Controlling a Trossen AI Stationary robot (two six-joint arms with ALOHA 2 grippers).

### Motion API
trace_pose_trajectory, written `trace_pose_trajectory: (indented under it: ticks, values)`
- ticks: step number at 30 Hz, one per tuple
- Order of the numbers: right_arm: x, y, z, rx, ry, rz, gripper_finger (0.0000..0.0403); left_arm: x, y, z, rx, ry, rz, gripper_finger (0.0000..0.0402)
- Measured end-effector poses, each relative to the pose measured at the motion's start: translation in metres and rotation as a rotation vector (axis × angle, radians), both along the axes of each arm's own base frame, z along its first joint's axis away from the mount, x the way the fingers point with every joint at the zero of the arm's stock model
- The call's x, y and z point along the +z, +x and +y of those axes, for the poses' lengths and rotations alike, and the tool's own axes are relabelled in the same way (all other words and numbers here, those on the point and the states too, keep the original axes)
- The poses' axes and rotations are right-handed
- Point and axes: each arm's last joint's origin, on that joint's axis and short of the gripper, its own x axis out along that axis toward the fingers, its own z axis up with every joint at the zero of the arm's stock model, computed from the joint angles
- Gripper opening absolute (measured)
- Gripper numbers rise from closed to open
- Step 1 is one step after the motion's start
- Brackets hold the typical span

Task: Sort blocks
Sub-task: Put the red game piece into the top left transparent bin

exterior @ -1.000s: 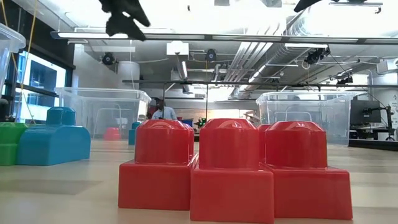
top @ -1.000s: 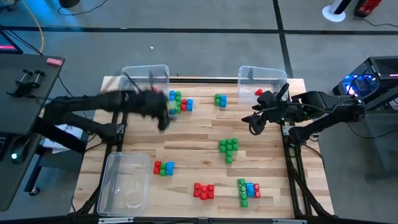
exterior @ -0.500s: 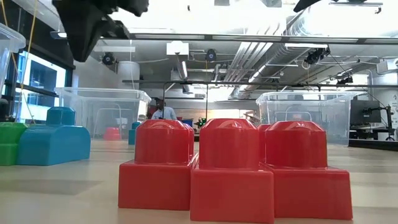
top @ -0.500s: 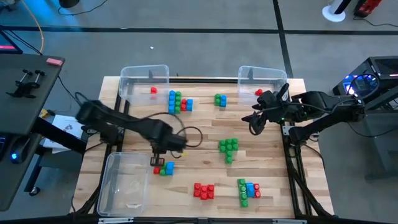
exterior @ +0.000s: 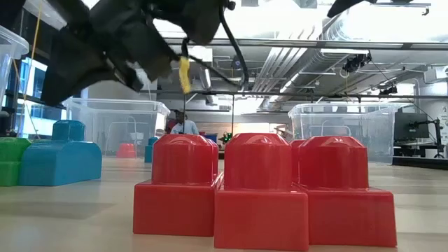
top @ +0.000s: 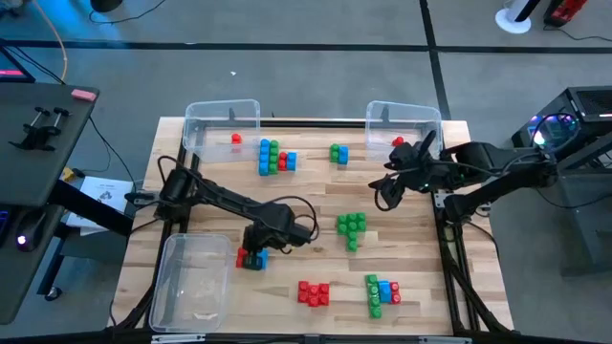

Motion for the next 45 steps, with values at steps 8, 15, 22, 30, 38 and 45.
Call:
trace_pose_trajectory:
  ticks: [8,15,22,30,38,45]
  values:
    - [-0.004,0.006,0.001,0.023,-0.02,0.035,0.0208,-0.014,0.003,-0.003,-0.009,0.003,0.04,0.0]
    - [-0.004,0.006,0.001,0.023,-0.02,0.035,0.0208,-0.022,0.005,-0.003,-0.014,0.012,0.056,0.0]
    - [-0.004,0.006,0.001,0.04,-0.032,0.047,0.0208,-0.029,0.005,-0.005,-0.039,0.036,0.077,0.0]
    - [-0.004,0.006,0.001,0.041,-0.038,0.048,0.0208,-0.029,0.005,-0.006,-0.053,0.064,0.068,0.0]
    - [-0.004,0.006,0.001,0.041,-0.038,0.048,0.0208,-0.039,-0.006,-0.009,-0.055,0.07,0.119,0.0]
    - [-0.004,0.006,0.001,0.039,-0.04,0.048,0.0208,-0.041,-0.006,-0.009,-0.039,0.037,0.113,0.0]
